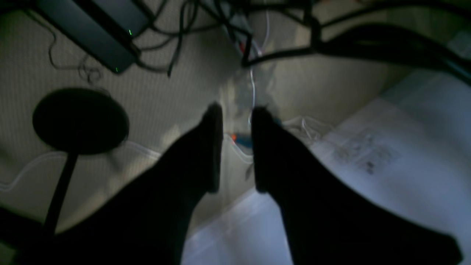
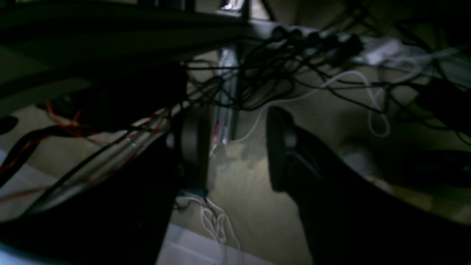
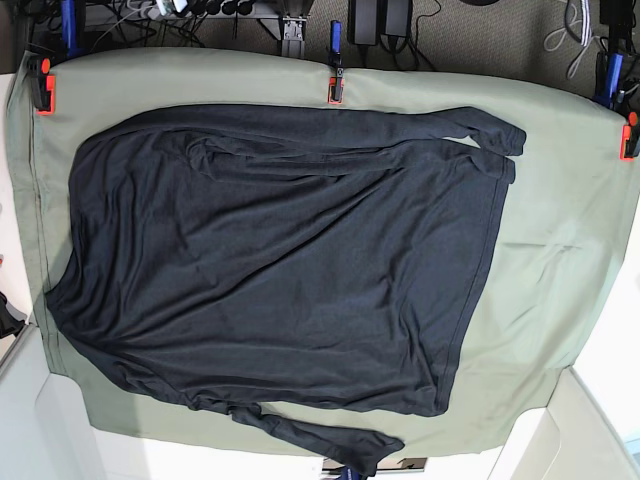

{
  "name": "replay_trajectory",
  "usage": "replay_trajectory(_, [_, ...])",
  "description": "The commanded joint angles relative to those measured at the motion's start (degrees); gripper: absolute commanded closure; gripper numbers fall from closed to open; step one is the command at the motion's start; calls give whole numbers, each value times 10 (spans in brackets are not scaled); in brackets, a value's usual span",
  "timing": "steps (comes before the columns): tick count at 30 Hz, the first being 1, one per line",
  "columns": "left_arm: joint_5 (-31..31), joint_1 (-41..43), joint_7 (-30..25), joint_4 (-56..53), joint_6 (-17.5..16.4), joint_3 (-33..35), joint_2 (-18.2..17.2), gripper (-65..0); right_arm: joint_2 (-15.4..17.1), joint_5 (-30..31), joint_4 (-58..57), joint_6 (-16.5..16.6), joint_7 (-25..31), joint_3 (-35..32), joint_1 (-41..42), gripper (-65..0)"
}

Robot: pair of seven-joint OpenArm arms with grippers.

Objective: Fold the T-shirt properly
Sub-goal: 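Move both grippers toward the shirt's shoulder corners, then grasp the shoulder corners of the navy shirt with both grippers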

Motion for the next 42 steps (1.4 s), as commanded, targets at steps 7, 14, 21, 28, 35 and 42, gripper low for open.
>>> replay_trajectory(7, [-4,130,-2,203,-52,-140,-16,-172,29,27,141,25,-2,1,-100,-254])
replay_trajectory(14, [-9,257,-2,416,-76,-274,-16,-173,61,101,318,31,-17,2,-210,-254])
replay_trajectory(21, [-120,339,24,600,-187,-383,-39,-311,87,143,513,30,-27,34,-300,-254])
replay_trajectory(28, [-256,366,53,724,-187,-504,-89,-332,87,257,651,29,-78,137,-287,-255])
replay_trajectory(35, [-307,357,60,730,-187,-555,-171,-462,88,279,639,10,-136,195,-165,-382])
replay_trajectory(42, [-305,338,60,727,-163,-555,-216,-462,106,266,585,-26,-139,205,-94,-404])
